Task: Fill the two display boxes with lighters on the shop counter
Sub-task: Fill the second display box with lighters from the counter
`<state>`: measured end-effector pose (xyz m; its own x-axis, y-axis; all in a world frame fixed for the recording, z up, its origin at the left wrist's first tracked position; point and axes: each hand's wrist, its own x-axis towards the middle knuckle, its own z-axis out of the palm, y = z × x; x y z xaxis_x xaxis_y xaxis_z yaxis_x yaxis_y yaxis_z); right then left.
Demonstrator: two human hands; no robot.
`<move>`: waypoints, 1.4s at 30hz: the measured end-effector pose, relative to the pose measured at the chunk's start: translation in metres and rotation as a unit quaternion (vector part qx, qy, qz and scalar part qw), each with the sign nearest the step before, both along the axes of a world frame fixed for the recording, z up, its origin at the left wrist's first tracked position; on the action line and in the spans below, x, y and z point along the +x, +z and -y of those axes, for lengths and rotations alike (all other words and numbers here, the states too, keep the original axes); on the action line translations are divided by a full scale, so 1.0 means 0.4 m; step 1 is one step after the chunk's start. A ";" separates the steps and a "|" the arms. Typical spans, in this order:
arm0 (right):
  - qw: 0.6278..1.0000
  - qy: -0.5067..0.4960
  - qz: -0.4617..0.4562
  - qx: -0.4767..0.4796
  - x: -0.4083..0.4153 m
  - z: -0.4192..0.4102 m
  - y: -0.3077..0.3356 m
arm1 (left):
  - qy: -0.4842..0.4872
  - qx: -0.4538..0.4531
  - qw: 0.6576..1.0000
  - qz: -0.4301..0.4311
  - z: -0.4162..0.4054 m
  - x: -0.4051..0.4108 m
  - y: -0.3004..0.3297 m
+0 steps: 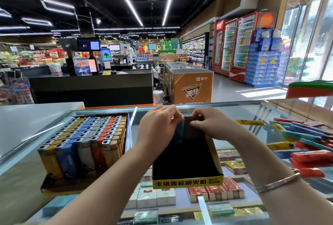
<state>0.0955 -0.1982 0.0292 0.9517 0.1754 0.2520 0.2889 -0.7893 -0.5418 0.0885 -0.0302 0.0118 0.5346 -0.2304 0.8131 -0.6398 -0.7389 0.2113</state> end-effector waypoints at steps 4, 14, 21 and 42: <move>1.000 0.005 -0.002 -0.005 -0.002 -0.002 0.002 | 0.019 -0.017 1.000 -0.018 -0.002 0.000 -0.001; 1.000 0.008 -0.014 -0.012 -0.004 -0.004 0.003 | -0.029 0.067 0.997 -0.009 -0.009 -0.003 0.016; 0.999 0.014 -0.031 -0.004 -0.006 -0.007 0.003 | -0.011 0.074 0.996 -0.054 -0.036 0.007 0.031; 0.999 0.003 -0.052 0.013 0.012 -0.003 -0.008 | -0.042 0.097 0.991 -0.076 -0.036 0.013 0.035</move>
<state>0.1004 -0.1971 0.0260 0.9717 0.1761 0.1574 0.2355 -0.7727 -0.5895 0.0936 -0.0159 0.0259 0.6203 -0.4242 0.6597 -0.6724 -0.7207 0.1689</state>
